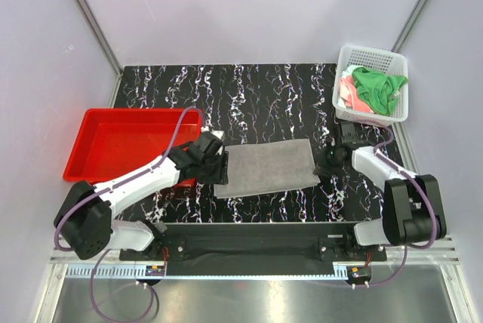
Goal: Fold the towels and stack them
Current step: Fold the towel, then neatly place the folded towel into the bin
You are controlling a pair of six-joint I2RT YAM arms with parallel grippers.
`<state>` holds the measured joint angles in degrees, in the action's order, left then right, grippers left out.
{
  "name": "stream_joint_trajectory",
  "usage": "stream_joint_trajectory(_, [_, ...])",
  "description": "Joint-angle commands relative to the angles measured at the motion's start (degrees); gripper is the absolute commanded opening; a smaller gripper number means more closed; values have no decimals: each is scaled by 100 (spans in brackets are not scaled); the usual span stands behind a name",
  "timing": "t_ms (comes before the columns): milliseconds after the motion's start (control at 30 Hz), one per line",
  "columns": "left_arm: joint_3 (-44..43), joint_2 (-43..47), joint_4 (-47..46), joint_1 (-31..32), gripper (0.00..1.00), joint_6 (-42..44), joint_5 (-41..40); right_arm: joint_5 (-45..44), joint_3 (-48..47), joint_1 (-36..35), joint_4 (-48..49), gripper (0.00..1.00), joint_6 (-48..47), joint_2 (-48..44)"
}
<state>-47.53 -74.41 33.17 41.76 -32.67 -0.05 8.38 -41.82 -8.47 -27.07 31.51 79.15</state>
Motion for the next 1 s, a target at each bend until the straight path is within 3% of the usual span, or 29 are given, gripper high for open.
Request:
stream_joint_trajectory(0, [138, -47, -503, -202, 53, -563, -355, -55, 324, 267, 193, 0, 242, 310])
stream_joint_trajectory(167, [209, -205, -970, -554, 56, -890, -222, -381, 350, 346, 246, 0, 356, 119])
stream_joint_trajectory(633, [182, -1268, -1304, -572, 54, -1242, -390, 23, -282, 364, -158, 2, 251, -1227])
stream_joint_trajectory(733, [60, -1462, -1199, -546, 47, -1207, -460, 198, -353, 355, -141, 2, 207, -1297])
stream_joint_trajectory(833, [-89, -1568, -1014, -485, 32, -1190, -644, 295, -432, 355, -97, 2, 207, -1315])
stream_joint_trajectory(867, [-116, -1550, -927, -458, 20, -1190, -723, 322, -449, 355, -97, 2, 189, -1324])
stream_joint_trajectory(967, [-362, -1541, -629, -432, 1, -1102, -855, 357, -529, 363, -106, 2, 137, -1376])
